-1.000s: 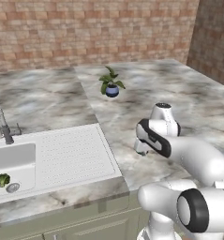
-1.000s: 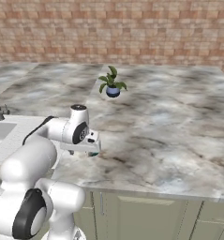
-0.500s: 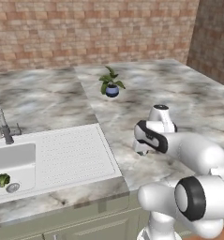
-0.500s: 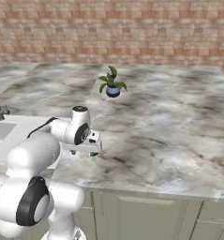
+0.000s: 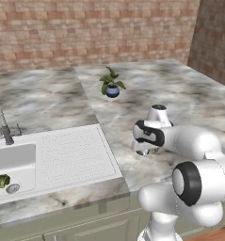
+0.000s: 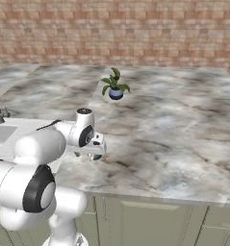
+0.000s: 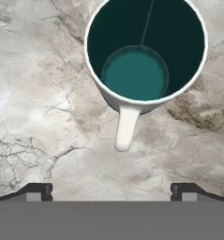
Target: Clear the mugs and bowl far away from the sink.
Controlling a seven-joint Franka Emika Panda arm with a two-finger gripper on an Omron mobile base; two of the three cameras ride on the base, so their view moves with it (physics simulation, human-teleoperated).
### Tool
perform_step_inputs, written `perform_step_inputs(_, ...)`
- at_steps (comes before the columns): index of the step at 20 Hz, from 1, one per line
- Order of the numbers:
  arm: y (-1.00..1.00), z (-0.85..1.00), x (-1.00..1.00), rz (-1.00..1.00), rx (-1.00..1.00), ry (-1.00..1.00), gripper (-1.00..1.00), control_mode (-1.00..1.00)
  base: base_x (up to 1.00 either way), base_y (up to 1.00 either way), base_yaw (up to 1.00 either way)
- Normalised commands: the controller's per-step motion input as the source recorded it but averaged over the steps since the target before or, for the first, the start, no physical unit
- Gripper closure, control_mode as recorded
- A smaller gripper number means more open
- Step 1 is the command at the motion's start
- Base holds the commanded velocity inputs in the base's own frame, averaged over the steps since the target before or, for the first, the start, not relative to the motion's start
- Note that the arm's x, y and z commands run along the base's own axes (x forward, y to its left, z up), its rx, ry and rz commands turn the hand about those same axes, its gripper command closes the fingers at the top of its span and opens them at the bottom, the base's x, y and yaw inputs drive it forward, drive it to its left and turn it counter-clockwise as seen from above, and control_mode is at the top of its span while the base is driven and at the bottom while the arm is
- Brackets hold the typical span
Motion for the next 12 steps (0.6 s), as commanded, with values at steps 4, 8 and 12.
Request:
perform_step_inputs(4,0.0,-0.2,0.15,0.0,0.0,0.0,-1.0,-1.0,0.0,0.0,0.0)
perform_step_inputs(8,0.0,-0.23,0.17,0.0,0.0,0.0,-1.0,-1.0,0.0,0.0,0.0)
perform_step_inputs(12,0.0,-0.2,0.17,0.0,0.0,0.0,-1.0,-1.0,0.0,0.0,0.0)
